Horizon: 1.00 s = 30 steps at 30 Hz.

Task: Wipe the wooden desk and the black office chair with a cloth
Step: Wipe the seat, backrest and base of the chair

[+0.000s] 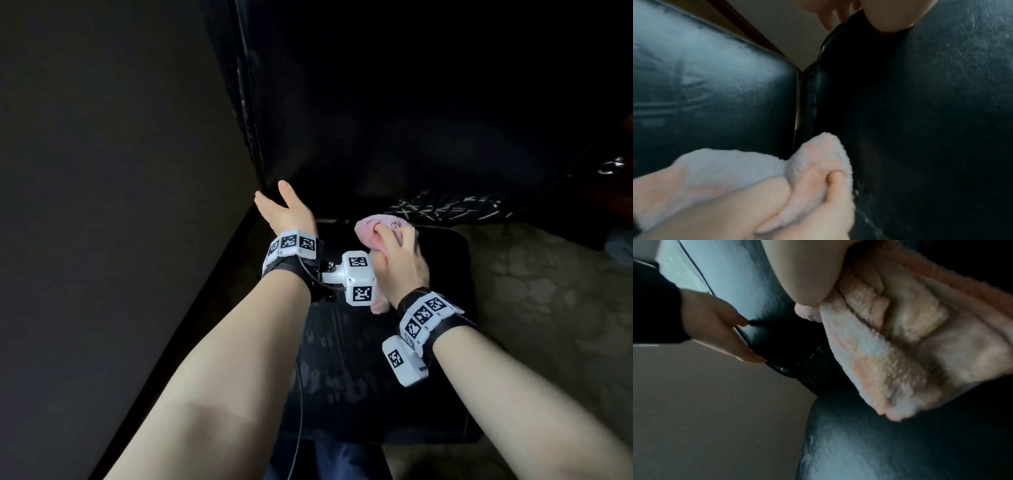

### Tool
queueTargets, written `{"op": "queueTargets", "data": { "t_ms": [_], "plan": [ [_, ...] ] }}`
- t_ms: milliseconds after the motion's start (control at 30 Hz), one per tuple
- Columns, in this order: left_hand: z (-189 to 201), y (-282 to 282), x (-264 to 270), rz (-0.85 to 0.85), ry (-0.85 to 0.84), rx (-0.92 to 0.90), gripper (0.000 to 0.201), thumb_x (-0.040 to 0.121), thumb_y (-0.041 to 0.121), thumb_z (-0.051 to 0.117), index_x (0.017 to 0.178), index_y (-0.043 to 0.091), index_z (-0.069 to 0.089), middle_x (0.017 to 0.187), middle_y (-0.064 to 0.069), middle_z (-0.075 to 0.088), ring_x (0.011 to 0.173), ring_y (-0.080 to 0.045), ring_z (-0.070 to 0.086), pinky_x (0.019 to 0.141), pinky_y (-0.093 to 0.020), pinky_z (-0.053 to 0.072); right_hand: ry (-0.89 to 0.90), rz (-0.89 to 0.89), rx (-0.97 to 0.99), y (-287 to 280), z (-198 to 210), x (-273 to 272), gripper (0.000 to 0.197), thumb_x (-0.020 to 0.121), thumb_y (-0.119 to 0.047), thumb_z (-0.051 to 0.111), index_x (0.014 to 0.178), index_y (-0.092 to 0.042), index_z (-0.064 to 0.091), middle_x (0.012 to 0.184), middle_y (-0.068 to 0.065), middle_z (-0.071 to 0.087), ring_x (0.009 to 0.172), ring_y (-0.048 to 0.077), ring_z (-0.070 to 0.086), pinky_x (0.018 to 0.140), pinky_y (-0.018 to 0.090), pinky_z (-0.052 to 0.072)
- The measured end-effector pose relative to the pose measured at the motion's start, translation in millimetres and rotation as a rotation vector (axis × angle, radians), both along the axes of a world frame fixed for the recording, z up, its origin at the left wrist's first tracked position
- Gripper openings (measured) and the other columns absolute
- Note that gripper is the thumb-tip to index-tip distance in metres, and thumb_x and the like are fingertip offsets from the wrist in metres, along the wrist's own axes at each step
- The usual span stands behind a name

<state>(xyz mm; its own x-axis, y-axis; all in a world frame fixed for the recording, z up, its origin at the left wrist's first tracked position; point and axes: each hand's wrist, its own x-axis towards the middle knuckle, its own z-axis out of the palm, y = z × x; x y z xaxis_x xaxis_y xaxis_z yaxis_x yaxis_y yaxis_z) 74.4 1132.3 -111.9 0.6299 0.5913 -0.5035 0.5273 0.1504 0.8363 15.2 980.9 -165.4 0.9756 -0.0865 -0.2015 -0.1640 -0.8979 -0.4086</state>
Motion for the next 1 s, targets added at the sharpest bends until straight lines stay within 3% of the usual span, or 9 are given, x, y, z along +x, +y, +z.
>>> {"op": "queueTargets", "data": {
  "t_ms": [133,233,333,433,533,700,800,1000],
  "plan": [
    [24,-25,2,-0.018,0.08,-0.165,0.086,0.092,0.058,0.044,0.151,0.023,-0.008,0.159,0.003,-0.009,0.147,-0.021,0.006,0.116,-0.039,0.003,-0.32,-0.033,0.08,-14,33,2,0.049,0.081,-0.007,0.054,0.127,-0.022,0.054,0.129,0.015,0.041,0.104,0.037,0.053,0.085,0.044,0.048],
    [37,-33,9,-0.002,0.129,-0.211,0.104,0.08,0.071,0.049,0.151,0.025,-0.01,0.159,0.002,-0.011,0.146,-0.026,0.002,0.115,-0.048,0.0,-0.565,-0.107,0.146,-18,47,11,0.042,0.08,-0.012,0.048,0.119,-0.03,0.047,0.125,0.011,0.037,0.101,0.041,0.056,0.08,0.044,0.05],
    [36,-34,17,0.031,0.162,-0.208,0.114,0.072,0.077,0.052,0.152,0.023,-0.009,0.16,-0.001,-0.008,0.146,-0.029,0.003,0.115,-0.051,0.0,-0.694,-0.137,0.129,-21,51,30,0.038,0.082,-0.013,0.045,0.118,-0.026,0.044,0.124,0.012,0.035,0.105,0.042,0.054,0.084,0.048,0.05],
    [30,-34,23,0.019,0.193,-0.192,0.12,0.066,0.085,0.048,0.151,0.023,-0.009,0.16,-0.003,-0.005,0.146,-0.03,0.003,0.114,-0.054,-0.001,-0.562,-0.176,0.108,-18,40,51,0.043,0.079,-0.014,0.039,0.12,-0.02,0.051,0.124,0.024,0.044,0.105,0.044,0.051,0.087,0.054,0.047],
    [25,-33,24,0.018,0.207,-0.173,0.118,0.068,0.083,0.048,0.151,0.023,-0.012,0.159,0.0,-0.009,0.146,-0.03,0.002,0.113,-0.055,-0.001,-0.3,-0.107,0.034,-9,22,55,0.046,0.082,-0.015,0.044,0.127,-0.022,0.052,0.13,0.02,0.039,0.112,0.041,0.046,0.096,0.054,0.04],
    [22,-35,28,0.016,0.225,-0.163,0.114,0.071,0.081,0.046,0.151,0.023,-0.013,0.16,0.0,-0.008,0.146,-0.028,0.006,0.115,-0.051,0.002,0.035,-0.066,-0.044,-3,-5,51,0.054,0.09,-0.02,0.051,0.141,-0.033,0.035,0.14,0.011,0.025,0.124,0.037,0.034,0.104,0.046,0.032],
    [19,-37,29,-0.015,0.221,-0.133,0.111,0.072,0.084,0.038,0.151,0.023,-0.01,0.16,-0.007,-0.003,0.146,-0.026,0.007,0.116,-0.046,0.003,0.067,-0.069,-0.055,-1,-20,53,0.054,0.09,-0.022,0.05,0.14,-0.035,0.034,0.14,0.009,0.025,0.124,0.036,0.036,0.102,0.046,0.034],
    [15,-38,24,-0.02,0.133,-0.157,0.121,0.061,0.092,0.033,0.151,0.025,-0.01,0.159,-0.011,0.001,0.146,-0.031,0.007,0.115,-0.05,0.004,0.136,-0.103,-0.041,-10,-45,34,0.042,0.091,-0.024,0.052,0.13,-0.035,0.042,0.134,0.004,0.03,0.123,0.033,0.038,0.091,0.046,0.04]
  ]
}}
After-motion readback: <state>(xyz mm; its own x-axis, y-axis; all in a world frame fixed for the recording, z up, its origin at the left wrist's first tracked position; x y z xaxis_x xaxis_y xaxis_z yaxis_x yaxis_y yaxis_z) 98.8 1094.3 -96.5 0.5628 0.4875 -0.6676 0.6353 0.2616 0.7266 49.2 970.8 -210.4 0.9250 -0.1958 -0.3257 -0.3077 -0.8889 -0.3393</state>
